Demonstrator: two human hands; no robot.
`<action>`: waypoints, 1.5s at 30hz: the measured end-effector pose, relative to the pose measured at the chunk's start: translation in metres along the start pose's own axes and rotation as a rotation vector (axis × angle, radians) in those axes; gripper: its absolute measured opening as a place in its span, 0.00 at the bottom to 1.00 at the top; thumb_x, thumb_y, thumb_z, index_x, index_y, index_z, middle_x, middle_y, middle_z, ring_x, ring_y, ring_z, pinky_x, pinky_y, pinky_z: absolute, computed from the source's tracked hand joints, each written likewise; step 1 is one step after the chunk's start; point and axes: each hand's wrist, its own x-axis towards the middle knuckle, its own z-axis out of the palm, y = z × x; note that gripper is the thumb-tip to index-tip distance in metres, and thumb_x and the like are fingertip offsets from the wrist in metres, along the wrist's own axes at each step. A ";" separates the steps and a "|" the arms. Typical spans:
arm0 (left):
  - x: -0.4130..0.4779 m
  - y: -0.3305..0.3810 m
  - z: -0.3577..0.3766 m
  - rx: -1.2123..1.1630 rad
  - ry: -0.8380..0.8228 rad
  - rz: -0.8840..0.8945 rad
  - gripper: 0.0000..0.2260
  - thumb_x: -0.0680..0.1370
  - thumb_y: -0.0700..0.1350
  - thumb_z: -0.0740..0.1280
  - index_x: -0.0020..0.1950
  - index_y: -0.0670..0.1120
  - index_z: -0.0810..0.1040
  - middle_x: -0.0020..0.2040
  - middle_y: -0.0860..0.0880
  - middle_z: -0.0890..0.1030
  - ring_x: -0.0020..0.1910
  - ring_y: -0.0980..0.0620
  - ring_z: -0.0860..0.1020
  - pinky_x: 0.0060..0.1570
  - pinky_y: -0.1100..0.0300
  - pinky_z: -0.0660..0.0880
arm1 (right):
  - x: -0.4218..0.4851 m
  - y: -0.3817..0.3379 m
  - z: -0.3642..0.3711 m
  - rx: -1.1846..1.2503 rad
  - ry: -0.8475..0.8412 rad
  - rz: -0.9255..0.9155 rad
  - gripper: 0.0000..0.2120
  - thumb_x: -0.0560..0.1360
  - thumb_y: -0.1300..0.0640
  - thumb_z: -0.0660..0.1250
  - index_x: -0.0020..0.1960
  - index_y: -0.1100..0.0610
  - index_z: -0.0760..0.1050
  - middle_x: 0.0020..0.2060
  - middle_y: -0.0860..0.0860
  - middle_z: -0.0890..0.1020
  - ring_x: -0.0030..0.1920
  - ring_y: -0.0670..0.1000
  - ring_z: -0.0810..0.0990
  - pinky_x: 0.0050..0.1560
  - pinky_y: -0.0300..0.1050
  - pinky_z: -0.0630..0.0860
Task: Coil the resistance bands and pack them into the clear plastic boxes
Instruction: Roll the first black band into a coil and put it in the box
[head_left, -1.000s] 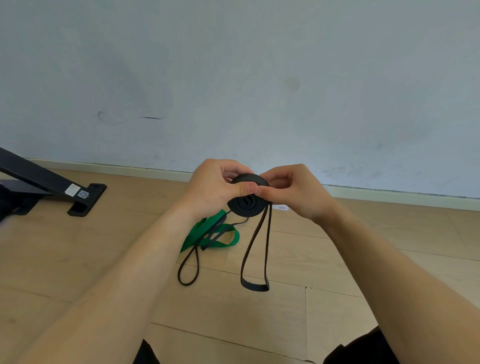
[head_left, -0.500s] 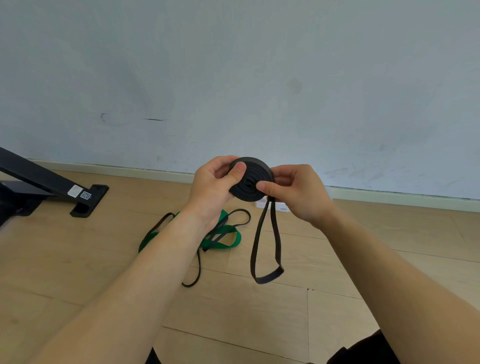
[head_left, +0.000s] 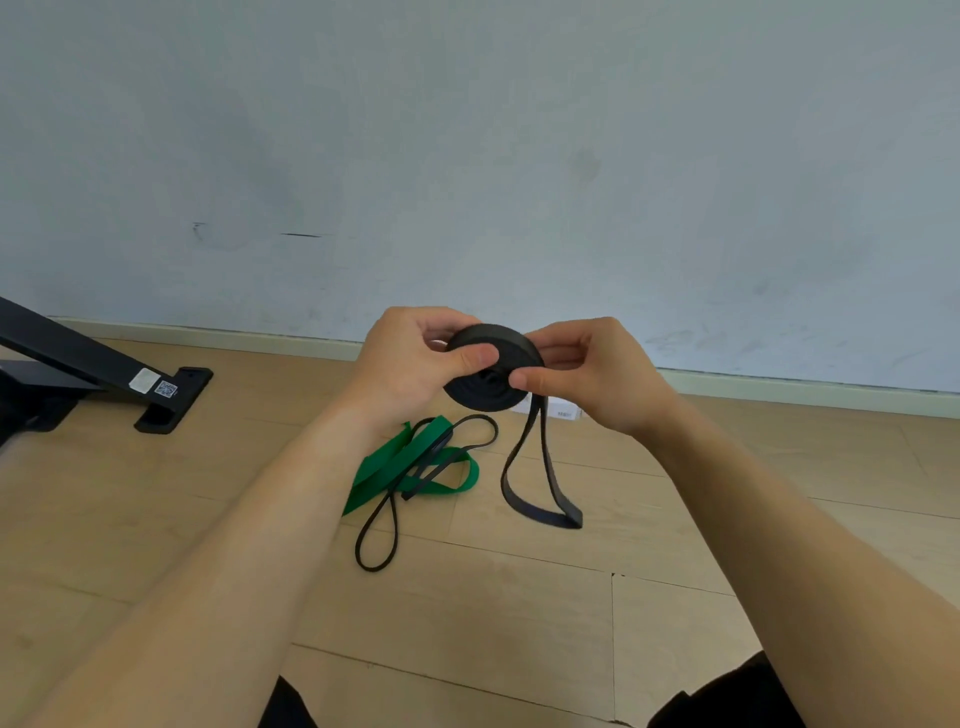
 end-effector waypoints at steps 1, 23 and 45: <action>0.000 -0.001 0.002 -0.043 0.028 -0.007 0.07 0.74 0.44 0.76 0.47 0.57 0.85 0.44 0.57 0.87 0.48 0.57 0.83 0.54 0.57 0.80 | -0.001 0.000 0.000 0.047 0.009 -0.003 0.14 0.71 0.63 0.78 0.56 0.61 0.84 0.45 0.52 0.88 0.46 0.51 0.88 0.52 0.45 0.83; 0.001 0.006 0.005 0.256 -0.206 -0.014 0.13 0.68 0.45 0.81 0.48 0.57 0.85 0.45 0.58 0.87 0.47 0.62 0.84 0.55 0.59 0.80 | 0.003 -0.006 0.002 -0.295 -0.087 0.037 0.10 0.69 0.54 0.81 0.49 0.52 0.86 0.38 0.46 0.88 0.41 0.44 0.86 0.51 0.51 0.83; 0.001 -0.007 0.008 -0.371 0.065 -0.165 0.11 0.77 0.40 0.72 0.59 0.45 0.81 0.56 0.45 0.85 0.58 0.45 0.83 0.57 0.45 0.82 | 0.003 0.003 0.000 0.147 -0.013 0.078 0.13 0.72 0.62 0.77 0.55 0.62 0.83 0.44 0.55 0.88 0.45 0.52 0.88 0.51 0.48 0.84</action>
